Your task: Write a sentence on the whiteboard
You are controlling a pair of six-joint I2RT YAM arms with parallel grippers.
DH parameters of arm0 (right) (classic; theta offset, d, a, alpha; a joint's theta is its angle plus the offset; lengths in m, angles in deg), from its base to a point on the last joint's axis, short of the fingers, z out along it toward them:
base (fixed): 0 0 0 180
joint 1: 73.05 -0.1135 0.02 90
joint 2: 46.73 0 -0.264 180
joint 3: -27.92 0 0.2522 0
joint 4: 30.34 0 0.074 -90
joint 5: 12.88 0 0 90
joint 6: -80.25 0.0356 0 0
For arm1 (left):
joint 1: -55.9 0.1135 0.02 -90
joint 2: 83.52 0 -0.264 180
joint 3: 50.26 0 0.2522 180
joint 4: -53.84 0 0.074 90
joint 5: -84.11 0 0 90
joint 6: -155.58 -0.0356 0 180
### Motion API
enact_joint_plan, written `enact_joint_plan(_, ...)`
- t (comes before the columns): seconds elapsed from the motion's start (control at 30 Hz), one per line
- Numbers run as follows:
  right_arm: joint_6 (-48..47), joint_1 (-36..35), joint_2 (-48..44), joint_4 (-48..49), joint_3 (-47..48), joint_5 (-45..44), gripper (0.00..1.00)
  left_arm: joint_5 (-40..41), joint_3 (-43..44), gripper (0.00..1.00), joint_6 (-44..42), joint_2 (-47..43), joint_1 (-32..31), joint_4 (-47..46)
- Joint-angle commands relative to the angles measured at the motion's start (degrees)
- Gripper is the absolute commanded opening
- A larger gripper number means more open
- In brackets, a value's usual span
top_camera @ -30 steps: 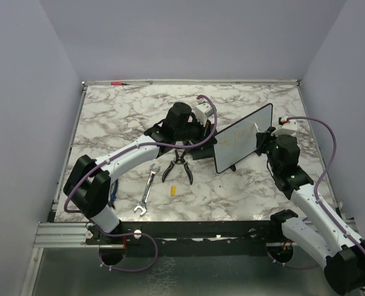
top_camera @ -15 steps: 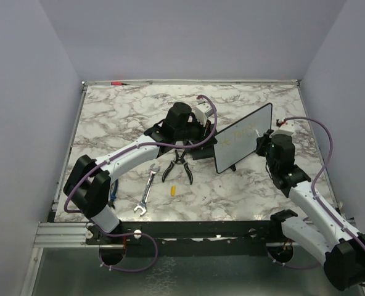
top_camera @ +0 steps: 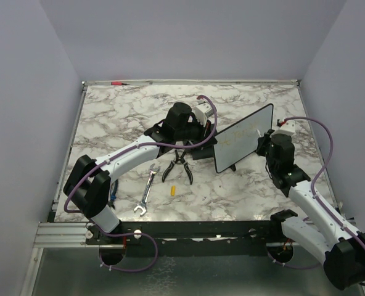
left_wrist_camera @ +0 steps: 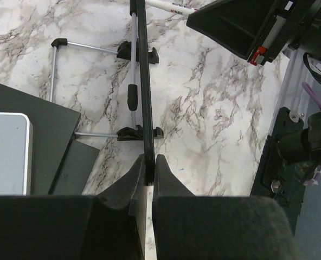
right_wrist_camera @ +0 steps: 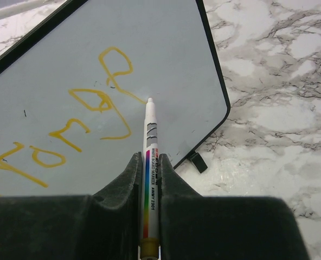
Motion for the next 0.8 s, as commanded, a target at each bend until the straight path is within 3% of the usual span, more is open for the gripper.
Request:
enact_joint_plan(0.0,-0.39,0.10,-1.25,0.81,1.69,-2.39,0.01,-2.62,0.73,0.00,-1.06,-1.98,-1.07,1.90)
enact_joint_plan(0.23,-1.44,0.15,-5.79,-2.03,2.46,-4.16,0.01,-2.72,0.73,0.00,-1.06,-1.99,-1.05,1.90)
enact_joint_plan(0.77,-3.13,3.34,-0.93,2.83,5.54,2.22,0.01,-2.72,0.46,0.00,-1.15,-2.80,-1.12,1.90)
